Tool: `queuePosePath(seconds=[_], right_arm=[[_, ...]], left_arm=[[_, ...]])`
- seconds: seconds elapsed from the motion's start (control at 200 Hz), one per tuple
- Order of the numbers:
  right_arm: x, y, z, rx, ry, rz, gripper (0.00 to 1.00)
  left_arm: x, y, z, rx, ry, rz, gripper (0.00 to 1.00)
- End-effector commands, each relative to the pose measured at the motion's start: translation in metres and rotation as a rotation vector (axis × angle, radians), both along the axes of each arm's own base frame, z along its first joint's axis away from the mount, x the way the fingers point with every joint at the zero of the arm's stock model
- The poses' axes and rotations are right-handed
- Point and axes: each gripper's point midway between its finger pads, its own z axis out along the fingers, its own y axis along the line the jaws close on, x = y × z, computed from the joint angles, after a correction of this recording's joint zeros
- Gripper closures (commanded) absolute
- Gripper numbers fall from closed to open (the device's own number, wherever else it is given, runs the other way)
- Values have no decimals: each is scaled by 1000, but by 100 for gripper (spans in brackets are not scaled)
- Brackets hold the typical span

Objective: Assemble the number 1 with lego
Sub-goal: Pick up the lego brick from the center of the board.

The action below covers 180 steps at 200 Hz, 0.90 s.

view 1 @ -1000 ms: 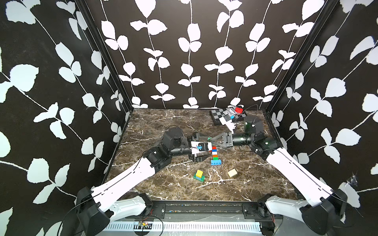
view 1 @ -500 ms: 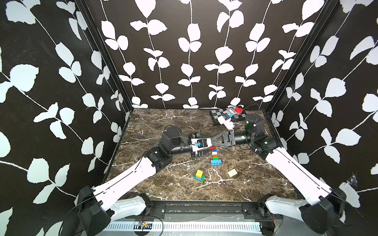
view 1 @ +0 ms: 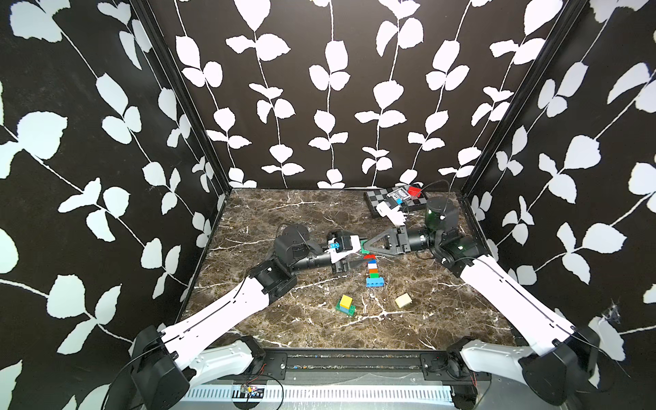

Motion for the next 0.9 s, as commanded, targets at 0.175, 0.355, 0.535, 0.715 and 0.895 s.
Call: queuePosePath(seconds=[0.175, 0.355, 0.535, 0.715, 0.895], right_arm=[[-3, -2, 9, 34, -35, 24, 73], [-2, -1, 8, 33, -30, 22, 73], [-2, -3, 8, 34, -32, 18, 73], [0, -3, 7, 33, -28, 16, 74], [2, -3, 7, 32, -29, 13, 74]], left_arm=[[-10, 6, 15, -53, -4, -34, 49], [-10, 5, 15, -53, -2, -41, 58], [-10, 7, 16, -58, 1, -38, 57], [-8, 10, 17, -60, -3, -16, 49], [-9, 9, 17, -61, 3, -33, 55]])
